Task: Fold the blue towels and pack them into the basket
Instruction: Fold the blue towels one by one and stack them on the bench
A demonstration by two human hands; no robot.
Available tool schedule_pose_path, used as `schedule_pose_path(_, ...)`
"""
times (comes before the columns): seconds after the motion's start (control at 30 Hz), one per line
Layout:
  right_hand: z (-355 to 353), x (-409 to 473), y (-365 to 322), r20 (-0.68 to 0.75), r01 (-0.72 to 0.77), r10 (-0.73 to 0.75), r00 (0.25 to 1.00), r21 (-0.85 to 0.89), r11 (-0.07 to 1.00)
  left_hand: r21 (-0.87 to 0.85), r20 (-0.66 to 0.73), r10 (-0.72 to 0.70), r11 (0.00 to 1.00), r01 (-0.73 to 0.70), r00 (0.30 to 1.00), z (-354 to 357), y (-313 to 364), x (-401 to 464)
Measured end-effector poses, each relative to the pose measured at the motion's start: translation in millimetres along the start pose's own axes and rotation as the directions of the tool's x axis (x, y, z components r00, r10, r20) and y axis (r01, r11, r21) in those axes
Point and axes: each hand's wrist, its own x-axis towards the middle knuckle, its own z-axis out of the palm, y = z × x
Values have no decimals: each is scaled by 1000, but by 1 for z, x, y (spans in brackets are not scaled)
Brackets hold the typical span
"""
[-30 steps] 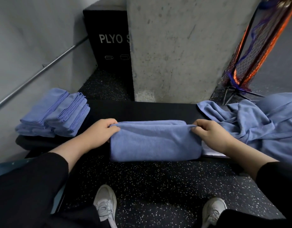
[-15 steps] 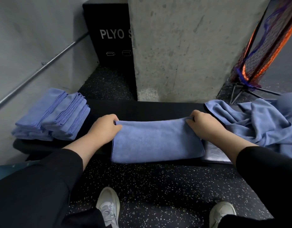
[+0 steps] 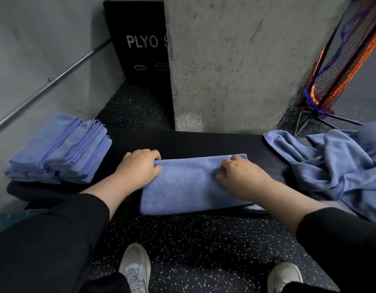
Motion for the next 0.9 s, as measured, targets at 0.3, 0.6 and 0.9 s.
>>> schedule_pose_path(0.3,-5,54,-16,45,-79,87,995,-167,983,-145,121,-93,983,111,988,-6,-2,-11)
schedule_pose_path(0.6,5,84,-14,-43,102,-105,994,-70,992,-95,175,158,985,-143,972,-6,-8,-17)
schedule_pose_path(0.9,27,-20,-32,-26,628,-630,776,-65,776,-169,190,217,968,-186,957,-11,-23,-24)
